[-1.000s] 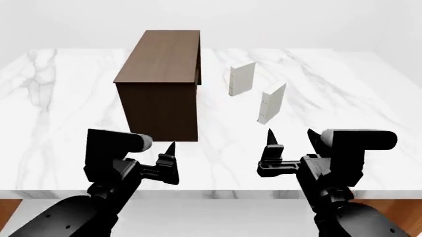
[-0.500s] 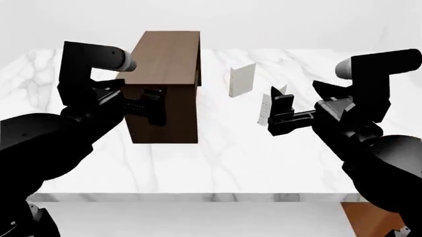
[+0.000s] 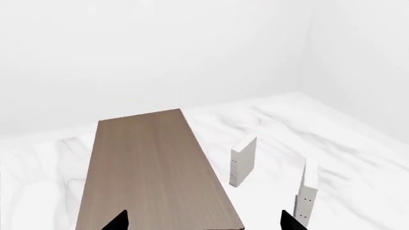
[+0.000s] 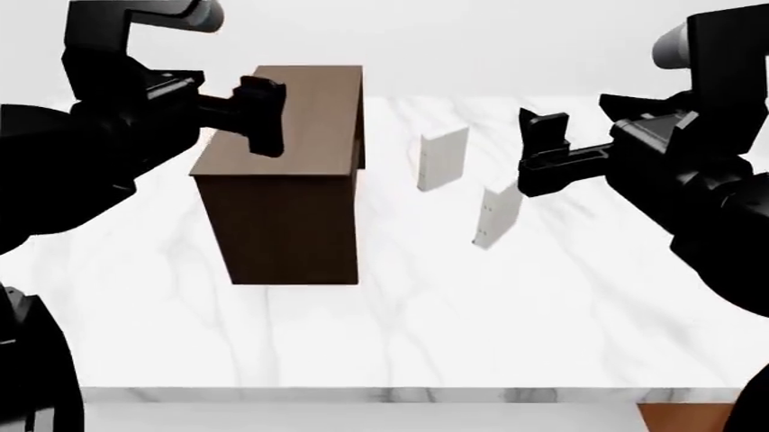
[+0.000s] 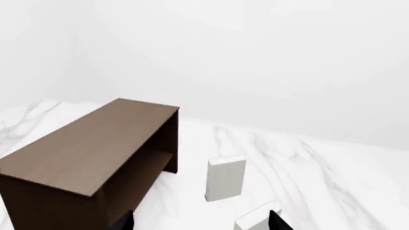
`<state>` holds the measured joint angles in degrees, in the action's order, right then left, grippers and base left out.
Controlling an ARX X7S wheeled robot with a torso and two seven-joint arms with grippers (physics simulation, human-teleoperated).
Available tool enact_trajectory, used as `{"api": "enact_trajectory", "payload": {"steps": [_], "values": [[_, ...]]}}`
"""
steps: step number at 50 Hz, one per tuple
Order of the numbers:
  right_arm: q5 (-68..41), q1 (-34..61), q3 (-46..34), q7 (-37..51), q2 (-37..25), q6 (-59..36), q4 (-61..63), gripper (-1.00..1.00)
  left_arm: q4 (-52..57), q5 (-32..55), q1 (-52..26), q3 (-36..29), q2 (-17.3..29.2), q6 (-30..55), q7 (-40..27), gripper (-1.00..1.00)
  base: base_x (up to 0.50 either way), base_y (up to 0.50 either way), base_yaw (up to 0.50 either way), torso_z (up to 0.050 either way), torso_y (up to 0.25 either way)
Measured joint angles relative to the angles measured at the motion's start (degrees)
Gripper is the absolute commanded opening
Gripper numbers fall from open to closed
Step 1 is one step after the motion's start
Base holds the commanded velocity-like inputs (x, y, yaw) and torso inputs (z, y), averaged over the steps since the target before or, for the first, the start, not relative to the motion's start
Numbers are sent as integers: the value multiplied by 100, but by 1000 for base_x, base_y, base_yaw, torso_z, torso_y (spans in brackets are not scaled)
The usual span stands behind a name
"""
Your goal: Pick up the book on the right and place it under the cabinet shelf.
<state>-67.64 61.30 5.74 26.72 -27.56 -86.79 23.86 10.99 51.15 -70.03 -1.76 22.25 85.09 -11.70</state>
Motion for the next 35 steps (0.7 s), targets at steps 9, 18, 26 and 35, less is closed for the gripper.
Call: {"api": "enact_trajectory", "payload": {"steps": [9, 18, 26, 35], "values": [[58, 287, -303, -130, -117, 199, -290, 100, -165, 15, -237, -157, 58, -76, 32, 100, 231, 0, 0, 0, 0], [127, 481, -546, -285, -204, 396, -477, 100, -251, 33, -387, -285, 105, -140, 49, 100, 319, 0, 0, 0, 0], [134, 576, -671, -356, -273, 487, -559, 100, -293, 51, -473, -381, 127, -191, 53, 100, 331, 0, 0, 0, 0], [84, 640, -740, -366, -342, 525, -593, 100, -325, 80, -536, -470, 141, -237, 51, 100, 335, 0, 0, 0, 2]]}}
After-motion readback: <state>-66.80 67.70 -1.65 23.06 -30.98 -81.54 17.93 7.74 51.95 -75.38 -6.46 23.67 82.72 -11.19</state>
